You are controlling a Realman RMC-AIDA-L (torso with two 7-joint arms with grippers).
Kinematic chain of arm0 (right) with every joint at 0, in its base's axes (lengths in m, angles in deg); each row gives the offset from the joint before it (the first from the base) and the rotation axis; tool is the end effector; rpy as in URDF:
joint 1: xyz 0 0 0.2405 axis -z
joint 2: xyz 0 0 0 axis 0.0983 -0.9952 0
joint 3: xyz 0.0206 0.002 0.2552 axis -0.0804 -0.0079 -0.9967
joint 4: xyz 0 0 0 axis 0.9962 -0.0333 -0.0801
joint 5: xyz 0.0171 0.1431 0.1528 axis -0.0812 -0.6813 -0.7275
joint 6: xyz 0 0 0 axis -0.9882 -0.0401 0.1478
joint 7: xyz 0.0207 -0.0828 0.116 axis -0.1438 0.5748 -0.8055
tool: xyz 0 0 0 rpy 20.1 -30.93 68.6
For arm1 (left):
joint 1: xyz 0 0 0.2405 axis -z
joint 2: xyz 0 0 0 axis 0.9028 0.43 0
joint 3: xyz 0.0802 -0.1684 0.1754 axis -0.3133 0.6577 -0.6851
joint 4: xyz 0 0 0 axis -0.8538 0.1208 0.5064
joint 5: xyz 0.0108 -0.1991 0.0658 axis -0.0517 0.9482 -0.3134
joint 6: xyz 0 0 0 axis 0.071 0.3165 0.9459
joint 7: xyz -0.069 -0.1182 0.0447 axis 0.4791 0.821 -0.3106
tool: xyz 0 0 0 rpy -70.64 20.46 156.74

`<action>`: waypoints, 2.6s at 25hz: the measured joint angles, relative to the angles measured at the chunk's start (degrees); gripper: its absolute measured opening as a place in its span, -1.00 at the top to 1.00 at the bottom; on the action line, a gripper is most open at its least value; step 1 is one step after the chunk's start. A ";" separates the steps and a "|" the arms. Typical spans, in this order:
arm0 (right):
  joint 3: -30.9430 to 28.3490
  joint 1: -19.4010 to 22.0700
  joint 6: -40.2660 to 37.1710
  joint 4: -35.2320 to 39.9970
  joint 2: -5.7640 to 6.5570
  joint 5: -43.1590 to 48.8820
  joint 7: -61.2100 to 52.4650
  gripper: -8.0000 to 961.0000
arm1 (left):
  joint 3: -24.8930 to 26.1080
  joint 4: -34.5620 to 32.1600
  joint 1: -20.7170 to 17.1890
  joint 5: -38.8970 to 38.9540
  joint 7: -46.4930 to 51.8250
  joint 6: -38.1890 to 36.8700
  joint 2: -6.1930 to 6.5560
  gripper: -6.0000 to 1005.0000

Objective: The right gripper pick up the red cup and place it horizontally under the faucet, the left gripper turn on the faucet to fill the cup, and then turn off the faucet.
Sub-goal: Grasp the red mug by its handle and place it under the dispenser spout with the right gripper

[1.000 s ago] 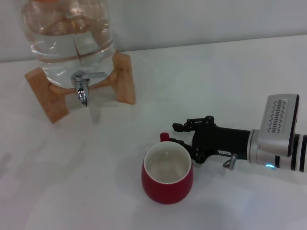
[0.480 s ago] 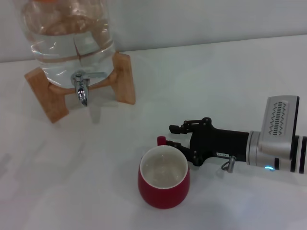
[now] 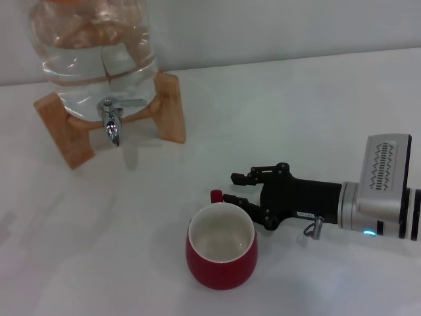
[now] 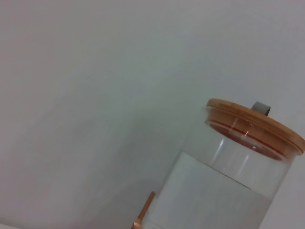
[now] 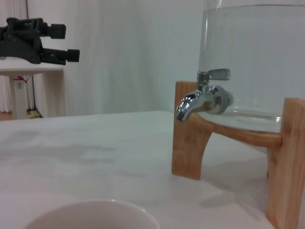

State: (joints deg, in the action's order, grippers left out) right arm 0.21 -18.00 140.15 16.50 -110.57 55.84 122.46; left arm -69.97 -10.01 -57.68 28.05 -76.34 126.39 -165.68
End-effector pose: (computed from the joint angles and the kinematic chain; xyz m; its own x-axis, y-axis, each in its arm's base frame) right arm 0.2691 0.3144 -0.0708 0.8706 -0.0494 -0.4895 -0.2812 -0.8664 -0.4127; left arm -0.3554 0.2310 0.0948 0.3181 0.2639 0.9106 0.8619 -0.4805 -0.1618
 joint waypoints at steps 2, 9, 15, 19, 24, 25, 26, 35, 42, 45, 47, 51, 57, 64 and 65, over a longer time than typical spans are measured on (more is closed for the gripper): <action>0.37 0.09 -0.30 0.03 0.05 0.00 0.40 0.23 | 0.00 0.00 0.00 0.00 0.00 0.02 0.00 -0.74; 1.43 0.09 -0.29 0.35 0.07 -0.01 1.98 0.23 | 0.00 0.00 0.00 0.00 0.00 0.13 0.00 -0.74; 1.58 -0.10 -0.13 0.63 0.00 -0.05 2.64 0.23 | 0.00 0.00 0.07 0.00 0.15 0.27 0.00 -0.74; 1.58 -0.22 -0.10 0.60 -0.03 -0.21 3.47 0.23 | 0.00 0.00 0.12 0.00 0.20 0.30 0.00 -0.74; 1.58 -0.26 0.45 0.13 -0.11 -0.24 3.58 0.23 | 0.00 0.00 0.09 0.00 0.25 0.24 0.00 -0.74; 1.58 -0.27 0.55 0.12 -0.11 -0.21 3.58 0.23 | 0.00 0.00 0.10 0.00 0.27 0.21 0.00 -0.74; 1.58 -0.29 0.65 0.12 -0.11 -0.19 3.58 0.23 | 0.00 0.00 0.11 0.00 0.29 0.17 0.00 -0.74; 1.89 -0.82 0.48 0.18 -0.14 -0.04 4.29 0.23 | 0.00 0.00 0.53 0.00 0.30 -0.02 0.00 -0.74; 2.61 -0.99 0.14 0.30 -0.18 -0.01 4.78 0.23 | 0.00 0.00 0.53 0.00 0.26 -0.07 0.00 -0.74; 2.90 -0.99 0.13 0.24 -0.19 -0.03 5.05 0.23 | 0.00 0.00 0.53 0.00 0.26 -0.09 0.00 -0.74; 3.15 -0.98 0.16 0.19 -0.19 -0.20 5.43 0.23 | 0.00 0.00 0.53 0.00 0.28 -0.13 0.00 -0.74; 4.00 -0.97 0.16 0.08 -0.24 -0.55 5.76 0.23 | 0.00 0.00 0.53 0.00 0.30 -0.16 0.00 -0.74; 4.32 -1.20 0.52 -0.31 -0.48 -0.92 5.66 0.23 | 0.00 0.09 0.53 0.00 0.33 -0.16 0.00 -0.74; 7.31 -1.41 0.36 -0.52 -0.58 -4.08 5.86 0.23 | 0.00 0.09 0.40 0.00 0.36 -0.15 0.00 -0.74; 7.49 -1.41 0.31 -0.54 -0.58 -4.10 5.91 0.23 | 0.00 0.11 0.42 0.00 0.36 -0.15 0.00 -0.74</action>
State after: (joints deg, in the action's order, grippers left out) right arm 7.70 -19.41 140.47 15.97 -111.16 51.74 128.36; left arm -69.96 -9.90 -57.26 28.04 -75.98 126.24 -165.67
